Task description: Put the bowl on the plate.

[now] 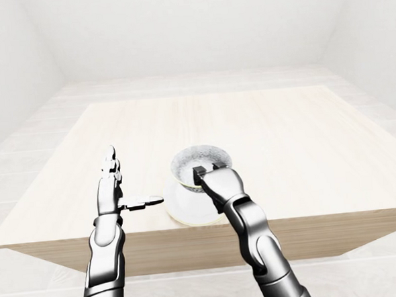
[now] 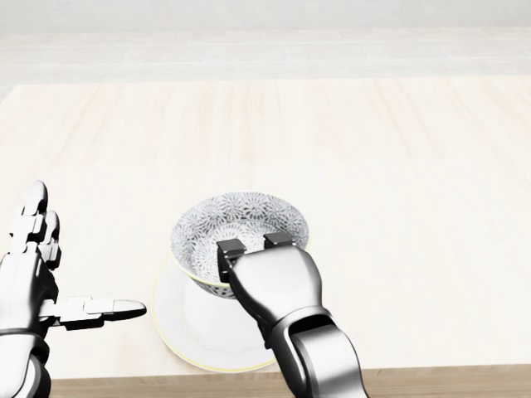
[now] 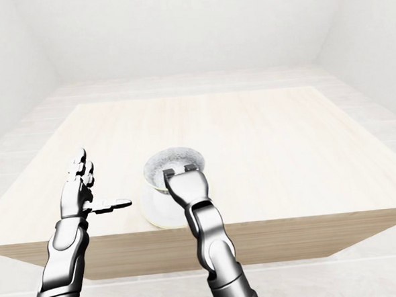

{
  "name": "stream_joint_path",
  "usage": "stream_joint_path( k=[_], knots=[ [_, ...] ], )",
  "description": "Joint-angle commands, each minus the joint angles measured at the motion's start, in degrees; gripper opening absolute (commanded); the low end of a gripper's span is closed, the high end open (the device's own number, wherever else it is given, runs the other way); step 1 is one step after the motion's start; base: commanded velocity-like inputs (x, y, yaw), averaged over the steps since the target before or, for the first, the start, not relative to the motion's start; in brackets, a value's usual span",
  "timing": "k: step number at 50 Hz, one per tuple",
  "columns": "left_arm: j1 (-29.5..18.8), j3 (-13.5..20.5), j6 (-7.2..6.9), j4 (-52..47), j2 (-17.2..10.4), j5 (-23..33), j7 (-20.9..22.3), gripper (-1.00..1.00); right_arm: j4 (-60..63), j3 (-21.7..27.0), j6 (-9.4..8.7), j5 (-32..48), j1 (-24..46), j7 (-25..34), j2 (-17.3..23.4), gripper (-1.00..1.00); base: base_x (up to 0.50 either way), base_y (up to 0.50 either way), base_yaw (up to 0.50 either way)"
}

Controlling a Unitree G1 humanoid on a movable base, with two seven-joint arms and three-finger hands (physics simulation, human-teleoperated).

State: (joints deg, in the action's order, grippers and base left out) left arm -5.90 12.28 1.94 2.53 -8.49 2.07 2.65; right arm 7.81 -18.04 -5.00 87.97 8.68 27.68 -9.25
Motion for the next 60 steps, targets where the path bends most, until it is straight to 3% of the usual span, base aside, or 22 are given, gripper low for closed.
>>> stream_joint_path(
  k=[1, 10, 46, 60],
  knots=[
    [-0.1, 0.1, -0.19, -0.2, -0.1, -0.2, 0.1, 1.0, -0.9, 0.0, 0.0, -0.8, 0.8, -1.8, -0.2, -1.0, 0.0, 0.0, 0.0],
    [0.0, 0.0, 0.13, 0.0, 0.0, 0.0, 0.1, 1.0, -1.9, -0.3, 0.0, -1.5, 0.3, -2.8, -0.1, -1.0, 0.0, 0.0, 0.0],
    [1.1, 0.6, -2.23, -4.3, 0.3, -0.2, 0.6, 1.0, -5.7, -0.5, 0.0, -4.3, -0.6, -6.1, 0.9, -1.0, 0.0, 0.0, 0.0],
    [1.3, 0.7, -2.23, -4.5, 0.3, -0.3, 0.7, 1.0, -6.3, -0.6, 0.0, -4.7, -0.9, -6.7, 1.1, -1.0, 0.0, 0.0, 0.0]
  ],
)
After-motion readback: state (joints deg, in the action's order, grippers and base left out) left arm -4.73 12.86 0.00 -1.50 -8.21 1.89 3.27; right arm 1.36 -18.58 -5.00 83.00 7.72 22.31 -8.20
